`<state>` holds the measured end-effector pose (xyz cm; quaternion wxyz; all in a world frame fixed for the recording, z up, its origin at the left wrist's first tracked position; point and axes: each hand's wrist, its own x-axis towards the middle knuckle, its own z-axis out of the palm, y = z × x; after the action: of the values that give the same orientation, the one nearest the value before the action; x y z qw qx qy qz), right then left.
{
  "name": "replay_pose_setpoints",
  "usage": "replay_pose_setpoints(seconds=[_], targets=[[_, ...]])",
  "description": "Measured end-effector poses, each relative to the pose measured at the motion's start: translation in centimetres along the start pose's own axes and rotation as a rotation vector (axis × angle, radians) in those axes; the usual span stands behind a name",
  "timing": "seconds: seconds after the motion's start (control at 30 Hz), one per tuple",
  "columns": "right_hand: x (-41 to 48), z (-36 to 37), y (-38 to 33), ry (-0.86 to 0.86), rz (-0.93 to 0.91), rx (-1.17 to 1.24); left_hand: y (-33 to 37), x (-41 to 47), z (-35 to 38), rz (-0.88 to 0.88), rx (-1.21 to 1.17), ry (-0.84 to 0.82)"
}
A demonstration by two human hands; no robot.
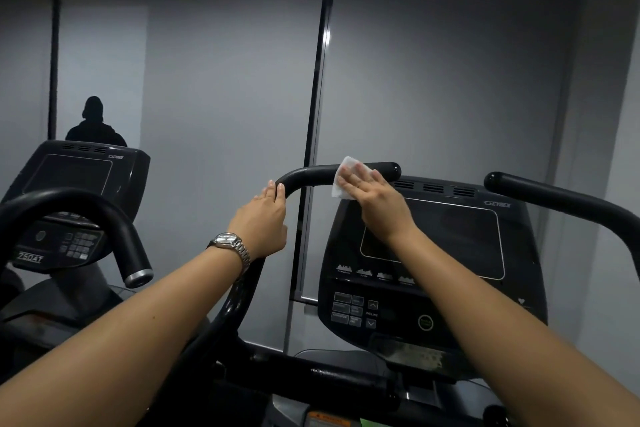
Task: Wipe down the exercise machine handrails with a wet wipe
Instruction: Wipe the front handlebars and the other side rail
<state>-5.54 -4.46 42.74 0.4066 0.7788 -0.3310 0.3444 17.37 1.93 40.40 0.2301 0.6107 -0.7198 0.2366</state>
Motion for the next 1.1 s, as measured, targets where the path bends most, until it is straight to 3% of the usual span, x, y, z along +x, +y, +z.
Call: replay_pose_setpoints(seconds=[0.17, 0.27, 0.4, 0.47, 0.57, 0.8, 1.03, 1.1], targets=[[-1.3, -2.0, -0.3, 0.096, 0.564, 0.186, -0.1, -0.1, -0.3, 0.0, -0.001, -0.02], [0.6, -2.8, -2.4, 0.282, 0.921, 0.441, -0.1, -0.1, -0.5, -0.006, -0.008, -0.029], [3.7, -3.1, -4.5, 0.547, 1.335, 0.971, -0.1, -0.1, -0.6, -0.003, -0.011, -0.032], [4.9, -3.1, -6.0, 0.557, 1.464, 1.317, 0.0, -0.1, -0.6, -0.004, -0.012, -0.031], [5.5, -3.0, -8.4, 0.467, 1.504, 1.688, -0.2, -0.2, -0.7, -0.003, -0.02, -0.036], [5.2, -4.0, -6.5, 0.546, 1.63, 1.675, -0.5, -0.1, -0.7, 0.003, -0.023, -0.038], [6.1, -4.0, -7.6, 0.391, 1.615, 1.816, -0.5, -0.1, -0.6, 0.003, -0.027, -0.027], [6.8, -4.1, -8.4, 0.281, 1.602, 1.866, -0.4, -0.1, -0.8, 0.0, -0.046, -0.035]])
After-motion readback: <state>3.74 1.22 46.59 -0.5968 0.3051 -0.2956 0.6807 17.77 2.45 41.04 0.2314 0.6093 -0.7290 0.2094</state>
